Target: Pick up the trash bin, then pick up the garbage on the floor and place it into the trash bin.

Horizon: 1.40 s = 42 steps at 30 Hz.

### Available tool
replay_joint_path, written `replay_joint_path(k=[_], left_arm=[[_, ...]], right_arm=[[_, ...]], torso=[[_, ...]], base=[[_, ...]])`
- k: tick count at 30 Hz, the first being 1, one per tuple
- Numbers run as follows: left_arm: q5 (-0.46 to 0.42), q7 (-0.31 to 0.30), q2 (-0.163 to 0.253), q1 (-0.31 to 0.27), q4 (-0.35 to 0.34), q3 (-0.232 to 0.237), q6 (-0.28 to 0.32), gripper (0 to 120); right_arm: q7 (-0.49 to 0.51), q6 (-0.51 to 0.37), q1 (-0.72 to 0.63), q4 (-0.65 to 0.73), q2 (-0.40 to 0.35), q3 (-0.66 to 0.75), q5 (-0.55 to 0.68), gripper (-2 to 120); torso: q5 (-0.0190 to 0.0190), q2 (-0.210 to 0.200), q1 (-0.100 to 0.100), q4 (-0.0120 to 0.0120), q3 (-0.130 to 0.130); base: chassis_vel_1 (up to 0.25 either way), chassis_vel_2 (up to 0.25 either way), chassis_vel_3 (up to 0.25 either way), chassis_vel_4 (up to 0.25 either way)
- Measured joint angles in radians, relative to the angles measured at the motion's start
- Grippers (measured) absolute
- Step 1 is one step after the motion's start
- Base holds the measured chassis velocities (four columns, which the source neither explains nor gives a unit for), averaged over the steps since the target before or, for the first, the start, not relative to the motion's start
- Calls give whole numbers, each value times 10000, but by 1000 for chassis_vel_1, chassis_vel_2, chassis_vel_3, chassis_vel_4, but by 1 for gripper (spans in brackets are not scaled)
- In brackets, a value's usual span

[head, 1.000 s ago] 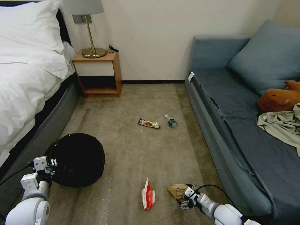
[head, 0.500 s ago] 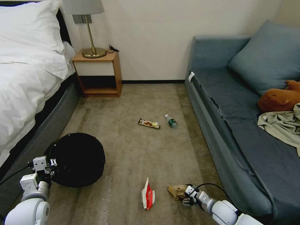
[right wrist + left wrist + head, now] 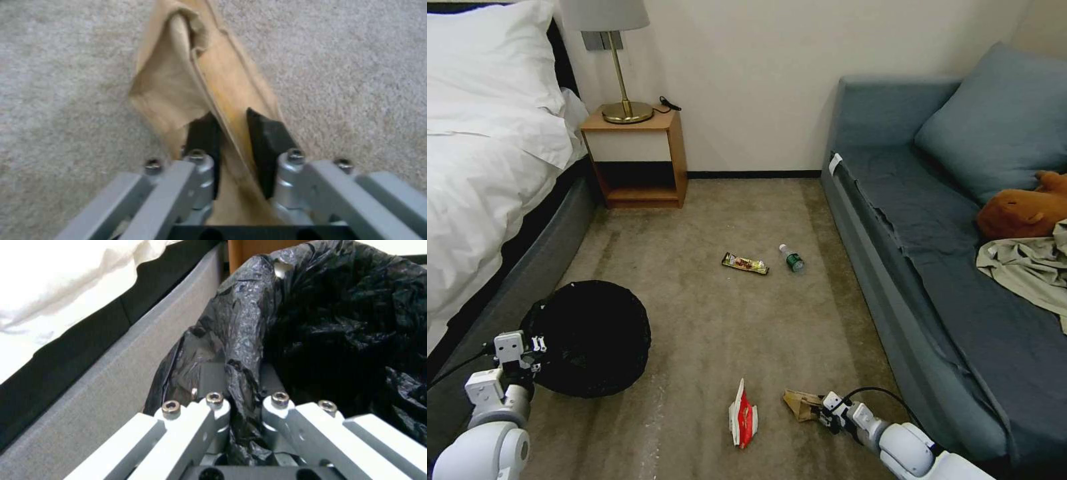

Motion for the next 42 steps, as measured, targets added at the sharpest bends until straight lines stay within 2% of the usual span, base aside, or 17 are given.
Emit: replay_joint_path(k=[1, 2, 4, 14, 20, 22, 24, 26, 27, 35, 37, 38, 41, 42], left_arm=[[-10, 0, 10, 16, -7, -6, 0, 3], [-10, 0, 10, 16, -7, -6, 0, 3], [-20, 0, 19, 50, -16, -14, -2, 3], [-35, 12, 16, 174, -124, -16, -53, 3], [-12, 84, 28, 219, -173, 4, -119, 3], [15, 86, -1, 233, -188, 84, -139, 3], [30, 84, -26, 234, -188, 133, -150, 3], [67, 89, -135, 190, -190, 339, -152, 3], [67, 89, -135, 190, -190, 339, -152, 3], [409, 70, -679, -81, -192, 880, -118, 3], [432, 71, -718, -88, -192, 930, -114, 3], [508, 67, -839, -124, -197, 1081, -109, 3], [549, 70, -908, -144, -215, 1199, -104, 3], [561, 75, -946, -157, -247, 1284, -104, 3]], right_arm=[[-21, 4, -34, 19, 6, 43, -10, 7], [-21, 4, -34, 19, 6, 43, -10, 7], [-35, 10, -84, 57, 14, 129, -32, 0], [-72, 44, -313, 427, -24, 626, -72, 0], [-94, -54, -412, 1400, -321, 1109, 0, 0], [-99, -145, -393, 2272, -614, 1383, 233, 0], [-115, -161, -372, 2530, -710, 1465, 295, 0], [-202, -368, -206, 3764, -1093, 1756, 857, 0], [-202, -368, -206, 3764, -1093, 1756, 857, 0], [-148, -883, 1266, 5676, -1997, 1457, 2732, 0], [-149, -960, 1442, 5812, -2024, 1380, 2872, 0], [-100, -1131, 2155, 6198, -2051, 869, 3339, 0], [-72, -1198, 2952, 6352, -1939, 283, 3714, 0], [-2, -1254, 3637, 6372, -1766, -200, 4010, 0]], torso=[[0, 0, 0, -1, 0], [0, 0, 0, -1, 0], [0, 0, 0, 0, 0], [0, 0, 0, -1, -1], [-1, 0, 0, -1, 0], [3, 0, 0, 0, 0], [1, 0, 0, 0, 0], [0, 0, 0, -1, 0], [0, 0, 0, -1, 0], [-1, -1, 0, -2, 1], [2, 0, 0, -2, 1], [-3, 0, 0, -2, 0], [2, 0, 0, -1, 0], [-2, 0, 0, 0, 0]], base=[[0, 0, 0, 0], [0, 0, 0, 0], [0, 0, 0, 0], [0, 0, 0, 0], [0, 0, 0, 0], [0, 0, 0, 0], [0, 0, 0, 0], [0, 0, 0, 0], [0, 0, 0, 0], [0, 0, 0, 0], [0, 0, 0, 0], [0, 0, 0, 0], [0, 0, 0, 0], [0, 0, 0, 0]])
